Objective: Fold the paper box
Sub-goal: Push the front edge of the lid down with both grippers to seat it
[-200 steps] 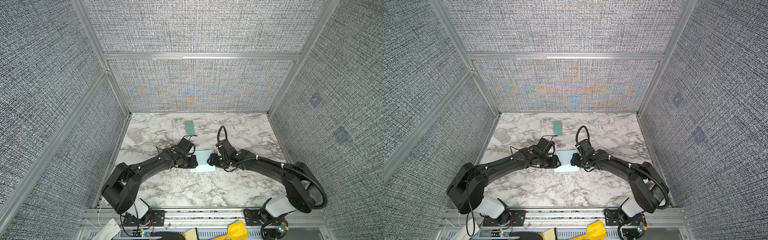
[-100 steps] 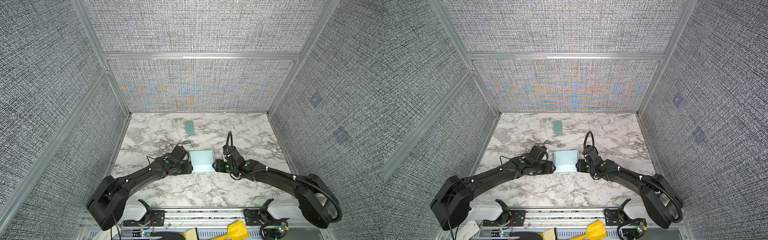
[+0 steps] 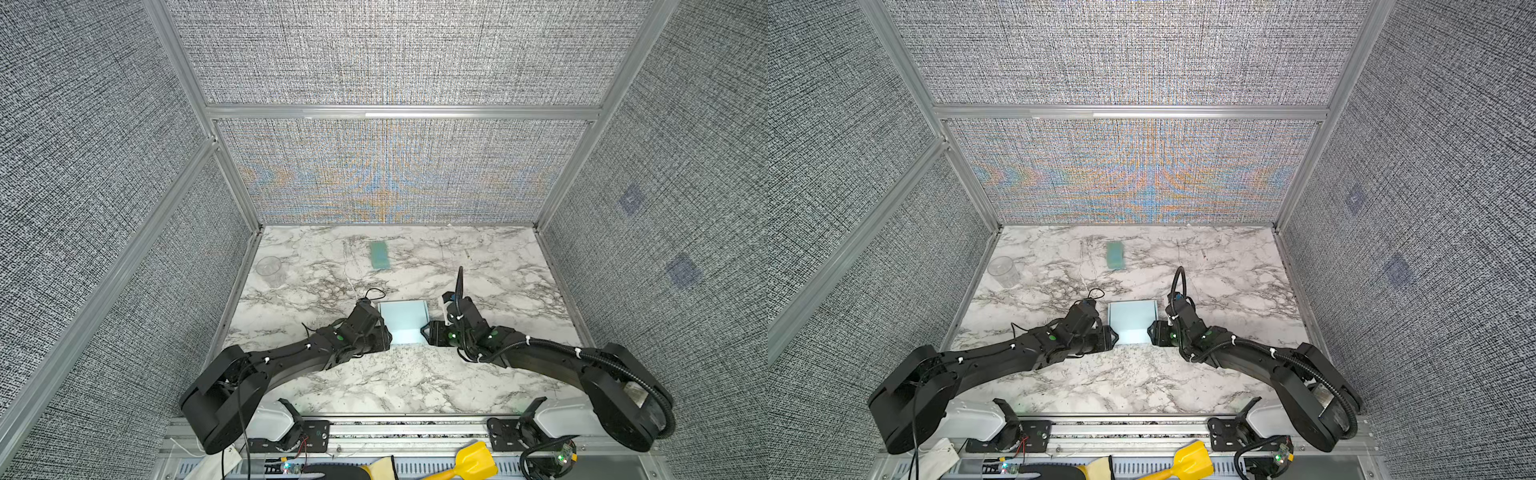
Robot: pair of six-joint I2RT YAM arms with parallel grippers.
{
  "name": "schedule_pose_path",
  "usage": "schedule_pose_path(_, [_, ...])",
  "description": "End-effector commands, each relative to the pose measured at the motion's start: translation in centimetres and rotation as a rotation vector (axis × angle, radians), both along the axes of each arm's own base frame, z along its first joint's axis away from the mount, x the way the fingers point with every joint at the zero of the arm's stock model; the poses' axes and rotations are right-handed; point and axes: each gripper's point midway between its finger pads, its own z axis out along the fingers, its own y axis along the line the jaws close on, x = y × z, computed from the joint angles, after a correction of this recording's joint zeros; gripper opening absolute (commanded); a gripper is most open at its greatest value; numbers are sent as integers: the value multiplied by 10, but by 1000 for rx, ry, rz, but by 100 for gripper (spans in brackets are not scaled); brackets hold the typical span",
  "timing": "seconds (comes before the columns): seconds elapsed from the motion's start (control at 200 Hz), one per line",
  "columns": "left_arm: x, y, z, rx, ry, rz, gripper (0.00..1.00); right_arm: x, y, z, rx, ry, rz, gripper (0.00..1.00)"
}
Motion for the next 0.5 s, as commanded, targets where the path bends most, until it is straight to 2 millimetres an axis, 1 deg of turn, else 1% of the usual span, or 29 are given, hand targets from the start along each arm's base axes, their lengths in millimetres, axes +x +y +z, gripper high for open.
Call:
schedule_pose_path(0.0, [10,-4,4,-1,-45,9,58,5,7,4,32,-18,1,62])
schedule_pose_path(0.11, [12,-6,6,1,-59,1,57,6,11,1,42,-1,3,60])
schedule_pose_path(0.295, [14,-9,8,-6,-71,-12,57,2,17,-7,53,31,-1,55])
schedule_pose_path(0.49, [13,-15,8,-23,-63,-28,54,0,18,-5,69,48,-23,51])
